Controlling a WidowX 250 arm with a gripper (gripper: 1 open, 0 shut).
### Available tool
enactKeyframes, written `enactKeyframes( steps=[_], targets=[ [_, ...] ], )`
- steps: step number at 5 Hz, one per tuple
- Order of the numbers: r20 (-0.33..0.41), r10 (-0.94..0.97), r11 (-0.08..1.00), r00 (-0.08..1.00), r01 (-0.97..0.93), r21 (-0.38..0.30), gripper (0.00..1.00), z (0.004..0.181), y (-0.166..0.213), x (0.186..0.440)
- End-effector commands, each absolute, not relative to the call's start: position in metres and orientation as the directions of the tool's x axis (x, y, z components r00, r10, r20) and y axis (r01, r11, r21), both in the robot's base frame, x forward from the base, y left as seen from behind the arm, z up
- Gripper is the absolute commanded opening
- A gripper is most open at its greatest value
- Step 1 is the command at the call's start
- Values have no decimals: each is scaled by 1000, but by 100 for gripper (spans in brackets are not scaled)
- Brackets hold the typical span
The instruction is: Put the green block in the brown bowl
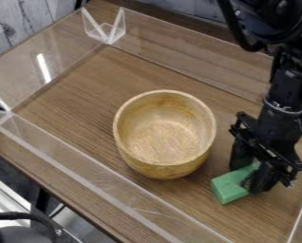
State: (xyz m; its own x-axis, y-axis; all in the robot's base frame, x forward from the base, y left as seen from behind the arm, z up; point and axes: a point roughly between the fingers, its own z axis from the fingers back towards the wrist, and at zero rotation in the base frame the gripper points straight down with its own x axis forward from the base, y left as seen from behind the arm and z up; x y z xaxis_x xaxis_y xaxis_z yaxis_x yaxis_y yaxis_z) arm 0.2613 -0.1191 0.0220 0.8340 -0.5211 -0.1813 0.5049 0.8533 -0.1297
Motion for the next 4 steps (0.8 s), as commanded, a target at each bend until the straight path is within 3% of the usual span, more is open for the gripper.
enactKeyframes(
  steps=[1, 4],
  targets=[
    [-112, -526, 849, 843, 514, -121, 0, 42, -119, 268],
    [-99, -528, 848, 844, 516, -119, 0, 48, -117, 267]
  ],
)
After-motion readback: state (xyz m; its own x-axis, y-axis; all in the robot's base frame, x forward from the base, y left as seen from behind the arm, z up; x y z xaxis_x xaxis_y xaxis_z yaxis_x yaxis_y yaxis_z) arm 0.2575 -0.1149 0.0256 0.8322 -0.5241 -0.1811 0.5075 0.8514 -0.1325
